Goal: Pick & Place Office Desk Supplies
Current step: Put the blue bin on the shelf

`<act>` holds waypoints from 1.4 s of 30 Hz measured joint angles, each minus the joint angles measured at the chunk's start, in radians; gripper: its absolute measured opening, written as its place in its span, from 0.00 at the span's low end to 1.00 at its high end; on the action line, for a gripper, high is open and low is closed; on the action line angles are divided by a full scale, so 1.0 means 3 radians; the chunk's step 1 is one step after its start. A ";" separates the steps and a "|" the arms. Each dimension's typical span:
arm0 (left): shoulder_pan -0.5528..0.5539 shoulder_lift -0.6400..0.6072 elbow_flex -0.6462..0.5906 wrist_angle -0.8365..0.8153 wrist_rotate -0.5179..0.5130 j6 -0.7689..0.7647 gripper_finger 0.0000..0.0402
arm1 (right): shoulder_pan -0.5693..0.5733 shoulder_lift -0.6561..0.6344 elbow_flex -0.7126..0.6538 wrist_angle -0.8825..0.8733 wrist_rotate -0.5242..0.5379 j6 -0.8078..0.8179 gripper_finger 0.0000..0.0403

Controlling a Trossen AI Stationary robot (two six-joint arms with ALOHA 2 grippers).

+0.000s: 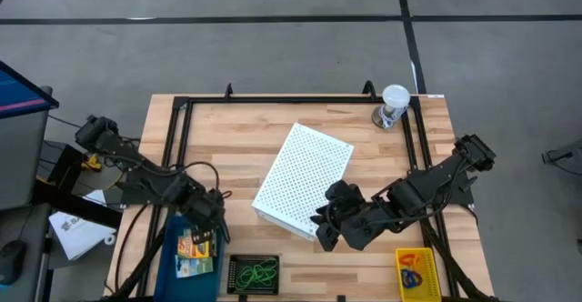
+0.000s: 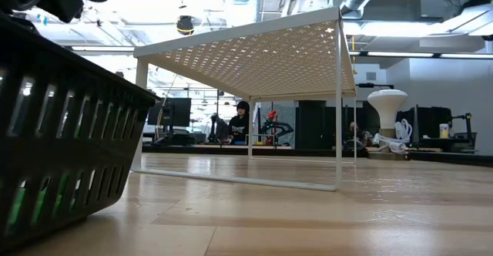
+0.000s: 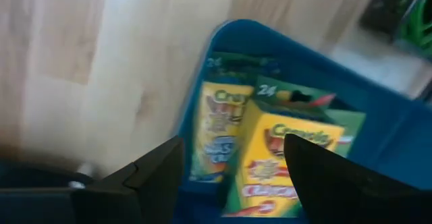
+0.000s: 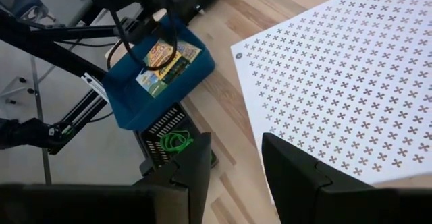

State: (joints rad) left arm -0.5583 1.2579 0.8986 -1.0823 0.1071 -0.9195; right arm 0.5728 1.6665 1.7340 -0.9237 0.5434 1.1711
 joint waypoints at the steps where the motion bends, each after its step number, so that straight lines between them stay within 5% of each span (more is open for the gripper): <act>1: 0.0015 -0.0004 0.0000 0.0032 0.0042 -0.0104 0.62 | 0.0000 0.0000 0.0000 0.0000 0.0000 0.0001 0.32; 5: 0.0003 -0.0082 0.0001 0.0191 0.0077 -0.0266 0.61 | 0.0001 0.0000 0.0000 0.0000 0.0002 0.0022 0.32; 25: 0.0240 -0.0083 -0.0016 0.0214 -0.0221 0.1095 0.60 | 0.0009 0.0000 0.0000 -0.0011 0.0013 -0.0062 0.32; 42: 0.0261 -0.0083 -0.0947 0.0864 -0.0124 0.0679 0.56 | 0.0053 0.0000 0.0000 -0.0041 0.0062 0.0025 0.32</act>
State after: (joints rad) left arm -0.4801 1.2331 0.6145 -0.8230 0.0701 -0.7157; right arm 0.5888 1.6665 1.7340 -0.9360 0.5621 1.1787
